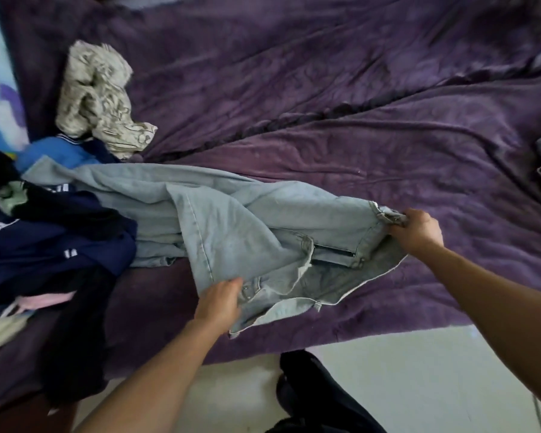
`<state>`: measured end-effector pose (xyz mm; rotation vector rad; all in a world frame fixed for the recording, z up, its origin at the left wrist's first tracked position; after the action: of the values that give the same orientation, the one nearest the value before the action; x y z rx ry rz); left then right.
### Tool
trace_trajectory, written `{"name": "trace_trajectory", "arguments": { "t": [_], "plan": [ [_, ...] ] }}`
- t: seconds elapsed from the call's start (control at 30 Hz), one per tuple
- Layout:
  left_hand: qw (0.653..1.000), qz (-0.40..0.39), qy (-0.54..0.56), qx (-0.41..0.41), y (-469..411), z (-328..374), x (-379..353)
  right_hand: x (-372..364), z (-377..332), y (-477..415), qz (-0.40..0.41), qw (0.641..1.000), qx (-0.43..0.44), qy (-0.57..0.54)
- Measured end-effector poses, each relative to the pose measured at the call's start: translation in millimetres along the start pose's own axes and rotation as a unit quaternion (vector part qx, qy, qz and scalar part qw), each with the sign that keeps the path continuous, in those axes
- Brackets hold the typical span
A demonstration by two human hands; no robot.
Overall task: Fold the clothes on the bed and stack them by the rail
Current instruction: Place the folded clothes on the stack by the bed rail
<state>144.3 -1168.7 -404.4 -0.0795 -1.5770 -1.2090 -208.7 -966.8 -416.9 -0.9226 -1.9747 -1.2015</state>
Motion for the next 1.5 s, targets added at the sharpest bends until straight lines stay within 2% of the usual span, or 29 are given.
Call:
{"name": "trace_trajectory", "arguments": {
  "t": [0.13, 0.23, 0.33, 0.53, 0.7, 0.8, 0.9, 0.93, 1.0, 1.07, 1.13, 1.2, 1.3, 1.4, 1.47, 1.5],
  "plan": [
    [0.998, -0.034, 0.061, -0.014, 37.6, 28.9, -5.7, 26.0, -9.8, 18.4, 0.013, 0.999, 0.011, -0.037],
    [0.992, -0.057, 0.096, -0.055, 61.3, 68.0, -15.1, 55.9, -25.9, 17.8, 0.028, 0.998, 0.050, -0.022],
    [0.990, -0.069, 0.104, -0.059, 66.9, 107.6, -13.2, 89.4, -42.3, 2.0, 0.038, 0.996, 0.086, 0.009],
    [0.973, -0.071, 0.209, -0.061, 22.4, 200.1, 16.3, 144.2, -48.6, -75.7, 0.072, 0.987, 0.141, 0.037],
    [0.957, -0.088, 0.271, -0.052, -48.4, 332.2, 25.8, 193.2, -23.1, -177.1, 0.070, 0.986, 0.150, 0.023],
    [0.933, -0.127, 0.332, -0.059, -85.2, 413.6, 19.8, 209.6, 2.4, -227.9, 0.067, 0.986, 0.150, 0.027],
    [0.854, -0.259, 0.449, -0.046, -105.6, 453.7, 6.7, 197.6, 36.4, -254.7, 0.005, 0.994, 0.097, 0.053],
    [0.843, -0.277, 0.459, -0.038, -111.9, 452.7, 5.4, 189.0, 48.8, -255.9, -0.018, 0.995, 0.079, 0.059],
    [0.880, -0.240, 0.409, -0.018, -129.5, 426.8, 12.2, 168.7, 71.9, -251.0, -0.053, 0.995, 0.058, 0.056],
    [0.924, -0.159, 0.346, 0.025, -149.6, 380.6, 28.9, 148.5, 92.6, -246.4, -0.087, 0.995, 0.018, 0.034],
    [0.951, -0.070, 0.295, 0.054, -171.2, 328.8, 55.5, 133.1, 107.7, -247.9, -0.107, 0.993, -0.046, -0.008],
    [0.969, 0.024, 0.231, 0.079, -195.0, 278.2, 88.0, 124.2, 112.9, -257.6, -0.088, 0.990, -0.081, -0.069],
    [0.975, 0.131, 0.153, 0.096, -240.9, 212.4, 129.8, 121.6, 104.7, -281.2, 0.011, 0.991, -0.063, -0.117],
    [0.968, 0.207, 0.092, 0.106, -299.3, 177.8, 153.7, 117.9, 78.8, -303.5, 0.100, 0.988, -0.050, -0.106],
    [0.966, 0.232, 0.073, 0.089, -339.7, 177.5, 158.0, 107.4, 61.5, -312.7, 0.117, 0.989, -0.034, -0.086],
    [0.971, 0.219, 0.061, 0.077, -357.8, 182.2, 155.3, 103.8, 56.9, -314.1, 0.123, 0.989, -0.024, -0.076]
  ]
}}
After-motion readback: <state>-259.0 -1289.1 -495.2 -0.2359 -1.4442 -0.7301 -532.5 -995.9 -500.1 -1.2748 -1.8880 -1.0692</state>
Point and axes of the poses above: each hand's wrist, its own y-axis away from the middle knuckle, its own x-axis out of the back of the hand, z = x × y, the point moved 4 cm from there along -y, towards the middle knuckle, and after that the axes turned 4 degrees about -z, right-handed, at the moved point
